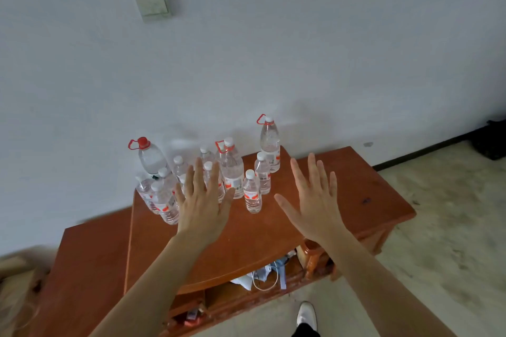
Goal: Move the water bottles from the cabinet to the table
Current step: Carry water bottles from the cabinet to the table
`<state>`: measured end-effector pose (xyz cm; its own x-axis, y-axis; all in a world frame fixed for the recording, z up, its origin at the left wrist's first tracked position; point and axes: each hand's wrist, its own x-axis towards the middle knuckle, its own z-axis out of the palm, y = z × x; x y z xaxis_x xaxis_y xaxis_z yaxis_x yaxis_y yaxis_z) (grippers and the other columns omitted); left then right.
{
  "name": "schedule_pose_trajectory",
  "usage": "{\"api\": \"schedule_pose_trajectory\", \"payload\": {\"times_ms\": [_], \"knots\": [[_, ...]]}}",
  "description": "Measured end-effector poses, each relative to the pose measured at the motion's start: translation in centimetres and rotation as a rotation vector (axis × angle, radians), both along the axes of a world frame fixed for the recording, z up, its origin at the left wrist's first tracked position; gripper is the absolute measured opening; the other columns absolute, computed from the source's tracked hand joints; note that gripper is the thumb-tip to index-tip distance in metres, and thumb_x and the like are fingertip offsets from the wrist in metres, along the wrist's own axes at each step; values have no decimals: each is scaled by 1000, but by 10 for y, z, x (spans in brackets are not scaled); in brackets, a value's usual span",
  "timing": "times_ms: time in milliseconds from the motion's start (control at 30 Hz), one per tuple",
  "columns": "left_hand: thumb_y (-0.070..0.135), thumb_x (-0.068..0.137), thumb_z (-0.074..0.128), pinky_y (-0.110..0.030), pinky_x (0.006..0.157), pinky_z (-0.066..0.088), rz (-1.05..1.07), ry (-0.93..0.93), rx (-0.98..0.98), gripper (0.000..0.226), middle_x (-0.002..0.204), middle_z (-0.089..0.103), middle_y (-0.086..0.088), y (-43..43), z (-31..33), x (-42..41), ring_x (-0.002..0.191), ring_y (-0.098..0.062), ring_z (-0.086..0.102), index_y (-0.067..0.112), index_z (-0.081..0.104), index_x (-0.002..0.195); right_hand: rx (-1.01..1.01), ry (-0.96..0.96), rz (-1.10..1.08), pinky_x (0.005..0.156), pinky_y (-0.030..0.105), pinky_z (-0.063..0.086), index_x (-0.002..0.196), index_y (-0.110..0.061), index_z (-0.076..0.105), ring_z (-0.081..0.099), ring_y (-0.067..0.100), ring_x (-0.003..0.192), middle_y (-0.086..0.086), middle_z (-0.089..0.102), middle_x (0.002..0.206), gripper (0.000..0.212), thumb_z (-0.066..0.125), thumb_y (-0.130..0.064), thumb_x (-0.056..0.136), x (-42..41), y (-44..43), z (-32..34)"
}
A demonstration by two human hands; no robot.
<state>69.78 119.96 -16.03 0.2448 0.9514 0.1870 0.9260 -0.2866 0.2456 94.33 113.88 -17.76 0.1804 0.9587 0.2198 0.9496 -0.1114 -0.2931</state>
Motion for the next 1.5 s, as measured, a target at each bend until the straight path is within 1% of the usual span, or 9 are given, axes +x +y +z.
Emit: {"api": "schedule_pose_trajectory", "payload": {"times_ms": [300, 467, 700, 800, 967, 1200, 1333, 1433, 1500], "knots": [[62, 99, 28, -54, 124, 7, 123, -41, -169, 77, 169, -13, -7, 160, -33, 66, 155, -29, -9, 29, -4, 161, -161, 94, 202, 121, 47, -9, 152, -43, -31, -17, 32, 154, 5, -28, 166, 87, 17, -84, 92, 75, 176, -50], [60, 101, 32, -56, 120, 17, 124, 6, -216, 74, 169, -6, -9, 224, -51, 89, 155, -33, 0, 27, 3, 161, -292, 130, 325, 126, 54, 14, 157, -37, -23, -5, 35, 156, 8, -21, 168, 92, 30, -79, 93, 77, 228, -81], [52, 103, 39, -50, 87, 52, 108, 171, -286, 49, 132, 43, -15, 287, -85, 97, 120, -40, 51, 21, 43, 141, -400, 232, 400, 125, 51, 15, 155, -40, -26, -2, 32, 157, 5, -22, 168, 97, 38, -78, 92, 50, 232, -118], [47, 104, 39, -46, 69, 54, 107, 148, -277, 42, 125, 44, -18, 282, -94, 95, 97, -43, 62, 17, 46, 133, -404, 316, 355, 123, 49, 18, 158, -36, -20, 2, 28, 157, 6, -17, 170, 100, 44, -76, 92, 33, 229, -123], [48, 103, 39, -37, 60, 49, 74, 118, -291, 47, 129, 51, -18, 247, -99, 60, 93, -40, 66, 18, 39, 140, -397, 206, 285, 124, 55, 5, 162, -27, -8, 0, 30, 157, 10, -7, 171, 90, 45, -63, 99, -9, 244, -126], [54, 104, 33, -33, 79, 57, 48, 40, -434, 55, 148, 47, -5, 166, -125, -9, 110, -25, 66, 20, 35, 148, -507, -123, 466, 124, 58, -3, 161, -24, 10, -2, 32, 157, 10, -2, 171, 79, 56, -43, 100, -67, 259, -132], [59, 101, 34, -24, 73, 57, 115, -73, -500, 56, 145, 49, 4, 129, -134, -53, 103, -16, 67, 26, 39, 145, -608, -361, 576, 116, 64, -17, 162, -27, 4, -4, 33, 157, 11, -3, 171, 89, 64, -32, 96, -99, 248, -149], [66, 94, 28, -15, 61, 44, 191, -155, -505, 62, 138, 54, 7, 105, -134, -94, 97, -16, 67, 28, 44, 140, -693, -315, 650, 122, 62, -8, 161, -28, -1, 1, 32, 157, 10, 2, 171, 102, 73, -30, 91, -126, 238, -167], [67, 94, 29, -22, 66, 48, 271, -245, -505, 61, 136, 55, 7, 94, -135, -119, 99, -19, 68, 28, 47, 138, -765, -228, 674, 124, 59, -1, 161, -32, 0, 3, 30, 157, 7, 5, 171, 107, 78, -32, 87, -137, 234, -179]]}}
